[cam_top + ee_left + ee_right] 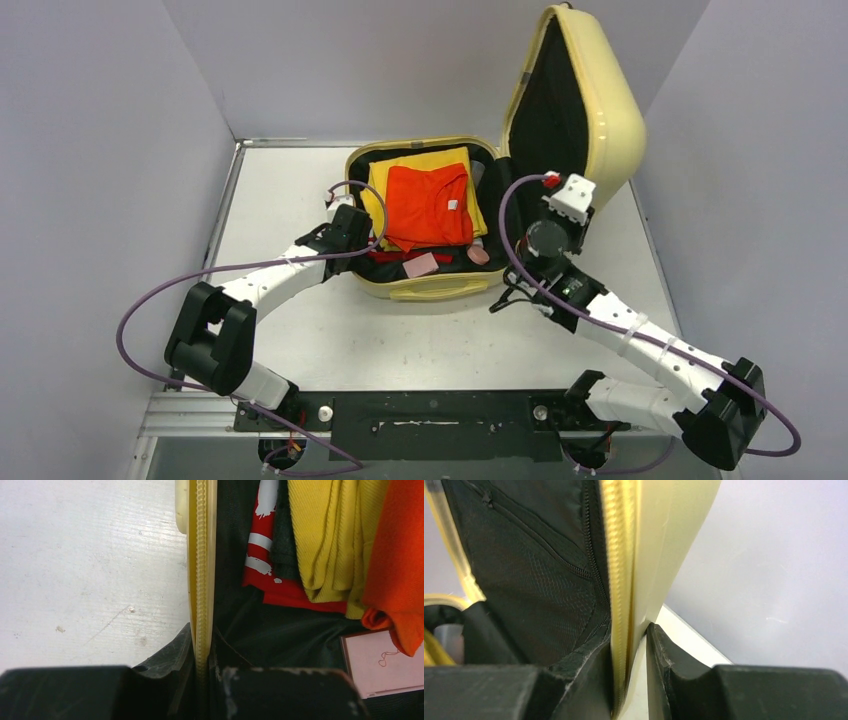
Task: Pack the luggage
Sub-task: Close the luggage at the center of the board.
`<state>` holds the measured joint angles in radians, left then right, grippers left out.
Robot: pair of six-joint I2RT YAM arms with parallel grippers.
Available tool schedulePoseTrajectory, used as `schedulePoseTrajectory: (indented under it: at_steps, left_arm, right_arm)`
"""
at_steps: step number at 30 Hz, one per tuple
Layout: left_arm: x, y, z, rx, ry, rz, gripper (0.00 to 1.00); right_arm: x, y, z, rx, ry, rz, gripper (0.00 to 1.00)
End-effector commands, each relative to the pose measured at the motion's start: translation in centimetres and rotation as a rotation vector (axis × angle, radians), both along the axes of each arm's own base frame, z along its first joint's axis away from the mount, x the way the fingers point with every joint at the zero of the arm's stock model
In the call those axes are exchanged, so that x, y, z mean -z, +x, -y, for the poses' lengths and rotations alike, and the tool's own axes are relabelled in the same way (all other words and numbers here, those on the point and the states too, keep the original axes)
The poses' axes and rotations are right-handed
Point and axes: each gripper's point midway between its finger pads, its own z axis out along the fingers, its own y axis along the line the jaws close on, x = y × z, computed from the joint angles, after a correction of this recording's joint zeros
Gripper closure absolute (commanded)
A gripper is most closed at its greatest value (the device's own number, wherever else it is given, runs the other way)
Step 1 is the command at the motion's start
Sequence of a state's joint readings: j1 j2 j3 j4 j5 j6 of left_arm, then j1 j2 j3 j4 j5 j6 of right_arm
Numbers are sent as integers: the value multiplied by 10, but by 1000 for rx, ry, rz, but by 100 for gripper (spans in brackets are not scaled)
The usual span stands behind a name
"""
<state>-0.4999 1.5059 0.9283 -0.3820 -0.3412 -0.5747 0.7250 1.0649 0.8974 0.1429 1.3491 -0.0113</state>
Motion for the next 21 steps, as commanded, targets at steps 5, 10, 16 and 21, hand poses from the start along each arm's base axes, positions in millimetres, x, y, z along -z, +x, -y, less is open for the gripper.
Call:
schedulePoseTrajectory:
  at_steps: [5,10,16,21]
  left_arm:
    - [-2,-4,99,181,-361,-37,100]
    - [1,-5,97,172,-365,-58,100]
    - [-20,-3,86,149,-440,-33,74]
    - [-38,-5,72,125,-472,-2,54]
  right_arm:
    - [-22,-6,-92,-402,-310,53,100]
    - [-19,-15,-113,-444,-480,46,100]
    - [-12,-18,-125,-477,-520,42,100]
    - [-7,-23,-138,-512,-546,31,100]
